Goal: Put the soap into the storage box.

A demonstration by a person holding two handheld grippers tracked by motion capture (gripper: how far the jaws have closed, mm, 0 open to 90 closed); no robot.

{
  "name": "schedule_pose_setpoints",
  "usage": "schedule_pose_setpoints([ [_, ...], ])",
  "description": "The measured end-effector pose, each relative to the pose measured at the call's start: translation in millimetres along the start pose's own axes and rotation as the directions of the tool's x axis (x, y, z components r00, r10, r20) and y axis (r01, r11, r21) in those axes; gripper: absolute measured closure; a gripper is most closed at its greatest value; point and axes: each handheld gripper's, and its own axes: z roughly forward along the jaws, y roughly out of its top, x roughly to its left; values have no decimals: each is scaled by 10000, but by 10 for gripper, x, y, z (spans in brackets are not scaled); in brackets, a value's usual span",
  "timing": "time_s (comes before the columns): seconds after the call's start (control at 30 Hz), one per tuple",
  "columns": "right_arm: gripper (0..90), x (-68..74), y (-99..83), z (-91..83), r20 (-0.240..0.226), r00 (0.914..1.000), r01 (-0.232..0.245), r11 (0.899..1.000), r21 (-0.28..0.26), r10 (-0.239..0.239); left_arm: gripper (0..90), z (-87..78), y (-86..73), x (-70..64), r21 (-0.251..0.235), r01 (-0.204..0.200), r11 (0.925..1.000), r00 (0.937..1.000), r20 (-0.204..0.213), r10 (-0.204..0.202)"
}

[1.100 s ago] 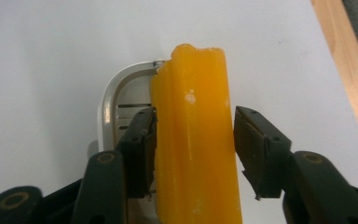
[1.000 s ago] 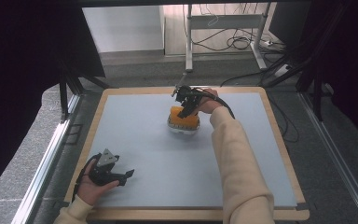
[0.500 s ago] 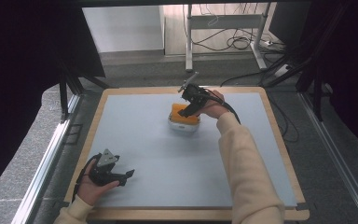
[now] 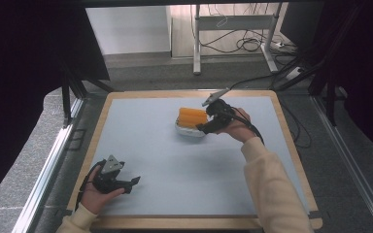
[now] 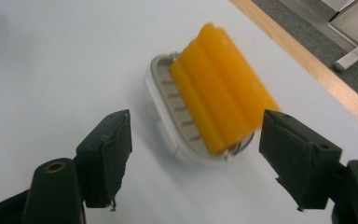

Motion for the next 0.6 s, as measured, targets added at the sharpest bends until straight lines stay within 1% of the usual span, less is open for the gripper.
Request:
schedule_pose_setpoints([
  [0.03,252,44,-124,-81,-43,9999,-91,9999,-111,90,172,-2,1,-1,-6,8,10000,10000,-11,-8],
  [0.07,252,44,-124,-81,-43,9999,-91,9999,-111,90,172,-3,2,-1,-9,6,10000,10000,-15,-6],
  [0.1,250,88,-232,-150,-64,9998,-183,9996,-215,182,172,-4,3,1,-23,20,10000,10000,-24,-20],
  [0.13,250,88,-232,-150,-64,9998,-183,9996,-215,182,172,-4,3,1,-23,20,10000,10000,-24,-20],
  [0.17,249,115,-295,-187,-53,9998,-205,9993,-322,203,172,-3,3,3,-23,29,10000,10000,-29,-29],
  [0.2,247,149,-373,-234,-41,9997,-250,9989,-405,249,172,-3,2,5,-27,36,10000,10000,-37,-36],
  [0.23,240,208,-506,-305,11,9993,-381,9978,-540,382,172,-4,2,6,-24,31,10000,10000,-44,-31],
  [0.27,239,233,-559,-333,44,9989,-462,9971,-599,466,172,-6,1,5,-35,35,10000,10000,-58,-35],
  [0.3,239,233,-559,-333,44,9989,-462,9971,-599,466,172,-6,1,5,-35,35,10000,10000,-58,-35],
  [0.33,239,296,-732,-404,50,9964,-844,9926,-877,852,172,-6,1,7,-37,29,10000,10000,-74,-29],
  [0.43,236,378,-960,-443,10,9937,-1117,9884,-1025,1124,172,-3,-1,7,-32,38,10000,10000,-59,-38],
  [0.47,236,378,-960,-443,10,9937,-1117,9884,-1025,1124,171,-3,-1,7,-32,38,10000,10000,-59,-38],
  [0.5,235,442,-1151,-442,-21,9896,-1431,9834,-1112,1437,172,-3,-2,4,-37,39,10000,10000,-64,-40],
  [0.53,235,442,-1151,-442,-21,9896,-1431,9834,-1112,1437,171,-3,-2,4,-37,39,10000,10000,-64,-40],
  [0.57,236,494,-1295,-430,-18,9861,-1649,9786,-1228,1659,171,0,-3,7,-41,35,10000,10000,-87,-35],
  [0.6,236,524,-1373,-418,6,9840,-1762,9752,-1339,1779,171,0,-3,7,-41,35,10000,10000,-87,-35],
])
